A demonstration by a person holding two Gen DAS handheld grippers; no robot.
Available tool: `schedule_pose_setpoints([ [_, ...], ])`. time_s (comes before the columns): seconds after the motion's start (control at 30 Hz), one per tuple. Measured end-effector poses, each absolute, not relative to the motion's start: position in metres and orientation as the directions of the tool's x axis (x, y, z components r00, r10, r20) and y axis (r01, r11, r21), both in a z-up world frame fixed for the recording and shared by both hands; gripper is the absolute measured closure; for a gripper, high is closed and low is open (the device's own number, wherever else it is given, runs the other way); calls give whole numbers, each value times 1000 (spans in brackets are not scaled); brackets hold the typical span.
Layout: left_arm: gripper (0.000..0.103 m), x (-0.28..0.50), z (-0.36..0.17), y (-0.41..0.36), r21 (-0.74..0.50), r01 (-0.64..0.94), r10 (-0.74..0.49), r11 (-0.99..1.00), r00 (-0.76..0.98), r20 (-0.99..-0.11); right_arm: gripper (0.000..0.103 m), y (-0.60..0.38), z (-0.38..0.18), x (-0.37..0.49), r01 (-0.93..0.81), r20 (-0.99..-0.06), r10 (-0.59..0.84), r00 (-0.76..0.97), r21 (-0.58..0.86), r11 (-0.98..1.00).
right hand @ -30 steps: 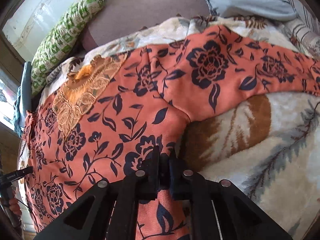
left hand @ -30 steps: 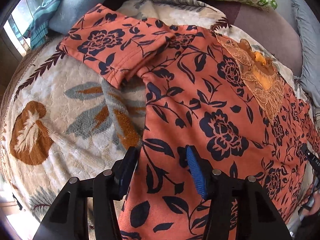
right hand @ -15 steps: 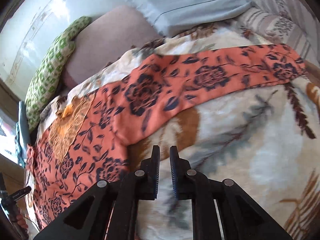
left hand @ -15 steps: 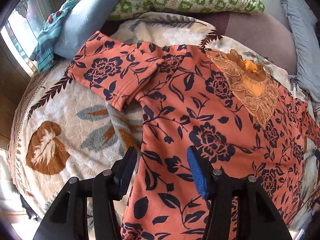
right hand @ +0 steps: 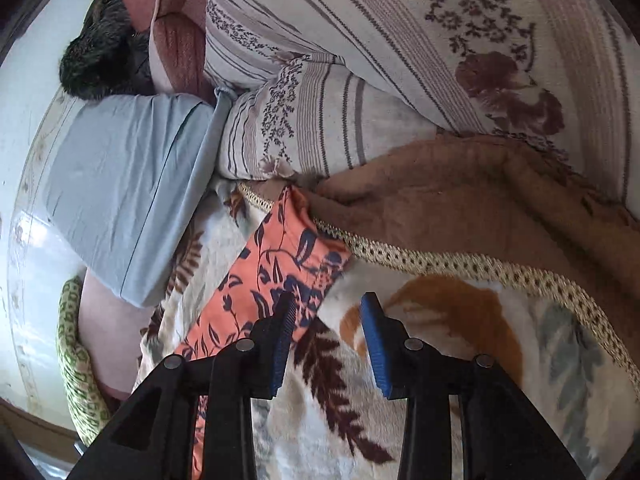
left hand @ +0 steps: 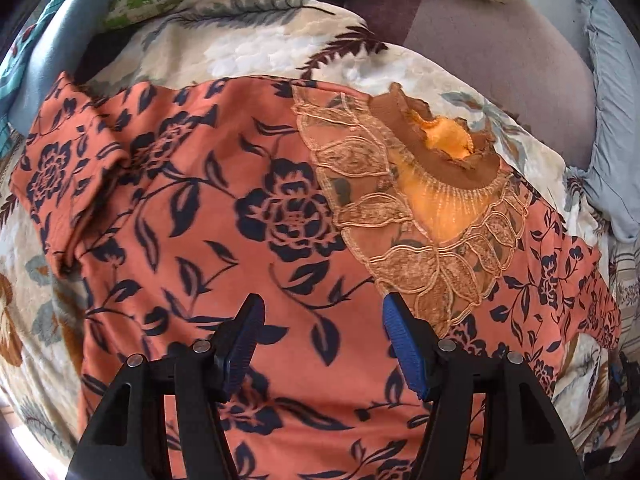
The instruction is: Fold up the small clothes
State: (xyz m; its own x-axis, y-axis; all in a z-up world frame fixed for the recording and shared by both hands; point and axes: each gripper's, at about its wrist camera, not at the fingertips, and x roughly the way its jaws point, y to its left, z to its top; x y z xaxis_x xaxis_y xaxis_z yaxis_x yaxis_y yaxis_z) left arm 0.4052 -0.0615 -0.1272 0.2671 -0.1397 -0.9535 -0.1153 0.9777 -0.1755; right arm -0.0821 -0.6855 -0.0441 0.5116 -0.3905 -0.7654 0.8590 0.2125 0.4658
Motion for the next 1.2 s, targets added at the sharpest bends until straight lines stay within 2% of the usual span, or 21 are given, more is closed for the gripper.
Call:
schedule_pose_setpoints([
  [0.13,42,422,-152,-104,-140,-57,-122,989,244,-962,63,-704,-64,-63,840,-761,-359,541,505,196],
  [0.2,41,427,-166,-121,-80,-36,-69,996,239,-969,62,-710,-75,-53,856,-784,-344,517,478,196],
  [0.23,37,428,-169,-128,-41,-24,-33,999,260,-965,62,-711,-79,-50,867,-797,-341,499,459,195],
  [0.27,36,428,-169,-133,-19,-13,-15,1000,281,-960,68,-711,-81,-48,872,-800,-346,490,449,197],
  [0.3,36,429,-170,-137,-10,-8,-7,1000,287,-958,81,-711,-80,-47,874,-799,-353,486,443,201],
  [0.37,37,430,-169,-137,-32,-4,-30,999,278,-960,91,-707,-74,-45,865,-786,-362,501,450,220],
  [0.5,37,420,-158,-123,-121,-4,-115,993,281,-953,92,-678,-34,-26,855,-751,-420,510,390,342],
  [0.6,37,409,-149,-110,-138,5,-133,990,303,-944,92,-632,0,11,783,-710,-388,588,378,494],
  [0.73,37,387,-136,-81,-165,-2,-156,986,316,-936,92,-545,30,79,629,-663,-265,700,396,668],
  [0.83,37,367,-113,-47,-134,-22,-117,991,363,-925,92,-472,33,130,508,-647,-135,751,434,744],
  [1.0,36,337,-81,8,-91,-102,-33,991,468,-883,92,-348,9,203,351,-656,71,752,489,799],
  [1.2,36,325,-73,56,-121,-208,11,971,541,-841,92,-217,-39,259,254,-708,238,665,514,819],
])
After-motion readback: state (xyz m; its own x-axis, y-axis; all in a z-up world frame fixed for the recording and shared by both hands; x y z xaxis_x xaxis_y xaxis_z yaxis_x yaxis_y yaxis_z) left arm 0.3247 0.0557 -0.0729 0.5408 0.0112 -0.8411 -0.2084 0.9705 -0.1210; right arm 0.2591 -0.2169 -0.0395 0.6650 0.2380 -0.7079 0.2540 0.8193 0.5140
